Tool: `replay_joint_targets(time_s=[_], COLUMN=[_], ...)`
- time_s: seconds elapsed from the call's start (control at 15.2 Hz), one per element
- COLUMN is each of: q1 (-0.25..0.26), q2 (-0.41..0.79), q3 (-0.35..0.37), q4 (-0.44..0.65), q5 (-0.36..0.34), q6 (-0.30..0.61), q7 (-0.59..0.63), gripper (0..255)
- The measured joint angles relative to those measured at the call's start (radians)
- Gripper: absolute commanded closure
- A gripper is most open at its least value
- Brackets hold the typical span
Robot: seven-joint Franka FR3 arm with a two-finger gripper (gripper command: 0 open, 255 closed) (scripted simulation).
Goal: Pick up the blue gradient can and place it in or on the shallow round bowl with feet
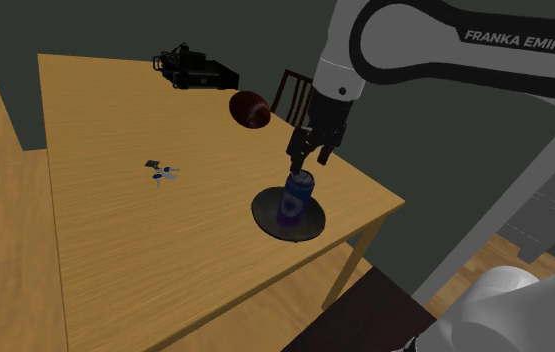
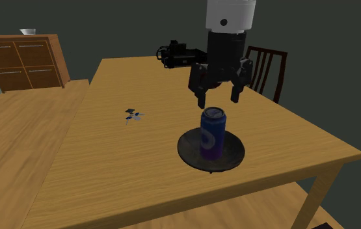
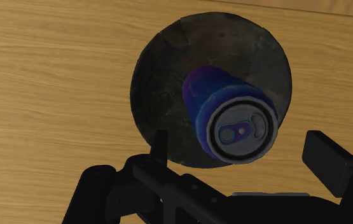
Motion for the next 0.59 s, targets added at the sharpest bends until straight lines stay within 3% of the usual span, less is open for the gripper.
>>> replay_joint_targets(time_s=[0.2, 0.59], q1=[-0.003, -0.003], q2=[0.011, 0.015], q3=[-0.005, -0.003], q4=[0.075, 0.096], q5=[-0.005, -0.006], q6=[-0.065, -0.082], q7=[0.002, 0.006], gripper=[0, 0])
